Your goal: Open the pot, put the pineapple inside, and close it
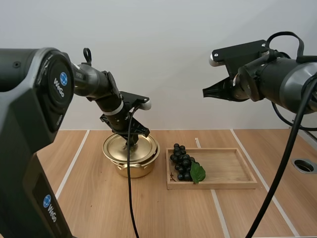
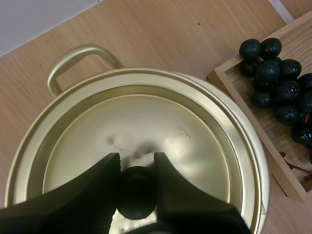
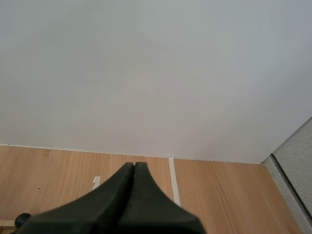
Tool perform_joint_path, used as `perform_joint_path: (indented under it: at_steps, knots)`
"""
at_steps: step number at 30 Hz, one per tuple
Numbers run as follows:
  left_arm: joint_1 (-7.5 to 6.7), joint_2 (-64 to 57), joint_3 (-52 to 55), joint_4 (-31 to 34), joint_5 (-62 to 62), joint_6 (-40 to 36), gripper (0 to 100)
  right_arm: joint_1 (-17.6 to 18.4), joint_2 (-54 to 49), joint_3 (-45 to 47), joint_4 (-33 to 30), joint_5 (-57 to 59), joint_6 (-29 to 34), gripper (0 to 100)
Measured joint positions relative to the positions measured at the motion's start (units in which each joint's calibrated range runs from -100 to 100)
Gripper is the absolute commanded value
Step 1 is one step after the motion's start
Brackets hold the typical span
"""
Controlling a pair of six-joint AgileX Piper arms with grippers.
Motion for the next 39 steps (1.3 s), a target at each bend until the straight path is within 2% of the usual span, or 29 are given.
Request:
perform_joint_path:
  at_steps: [39]
  knots:
    - [0.00, 0.41, 0.99, -4.31, -1.53, 2.28, 0, 0.00, 0.00, 0.00, 0.00, 0.00, 0.00, 0]
